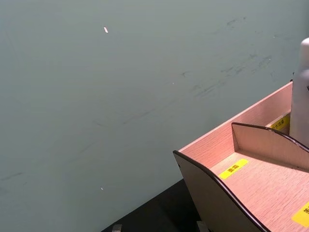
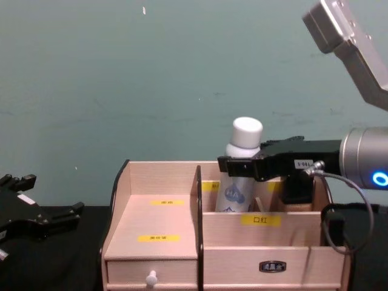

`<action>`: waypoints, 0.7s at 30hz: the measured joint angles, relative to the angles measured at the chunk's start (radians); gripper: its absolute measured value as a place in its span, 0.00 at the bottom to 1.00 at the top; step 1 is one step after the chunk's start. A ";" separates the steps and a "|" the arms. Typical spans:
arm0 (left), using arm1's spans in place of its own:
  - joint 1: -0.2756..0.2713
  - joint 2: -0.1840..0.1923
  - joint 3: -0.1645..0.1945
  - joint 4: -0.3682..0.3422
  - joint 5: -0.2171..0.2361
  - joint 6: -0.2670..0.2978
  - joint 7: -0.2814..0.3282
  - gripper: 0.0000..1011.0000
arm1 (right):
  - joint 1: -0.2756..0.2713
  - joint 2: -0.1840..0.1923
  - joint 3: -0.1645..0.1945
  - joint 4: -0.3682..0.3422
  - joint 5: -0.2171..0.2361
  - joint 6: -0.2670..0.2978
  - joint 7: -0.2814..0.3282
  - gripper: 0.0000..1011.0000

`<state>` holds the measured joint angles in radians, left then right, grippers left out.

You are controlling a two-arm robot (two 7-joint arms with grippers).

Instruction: Pick up the facial cleanser and watermelon frost from the table and place them into the tiered storage box.

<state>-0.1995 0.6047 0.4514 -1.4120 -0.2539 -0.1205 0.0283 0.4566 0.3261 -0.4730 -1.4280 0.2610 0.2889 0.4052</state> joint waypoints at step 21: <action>0.000 0.000 0.000 0.000 0.000 0.000 0.000 0.99 | 0.000 0.002 -0.015 0.026 -0.026 0.012 0.008 0.60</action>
<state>-0.1995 0.6047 0.4514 -1.4120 -0.2539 -0.1205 0.0283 0.4569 0.3279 -0.4885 -1.4019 0.2348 0.3005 0.4129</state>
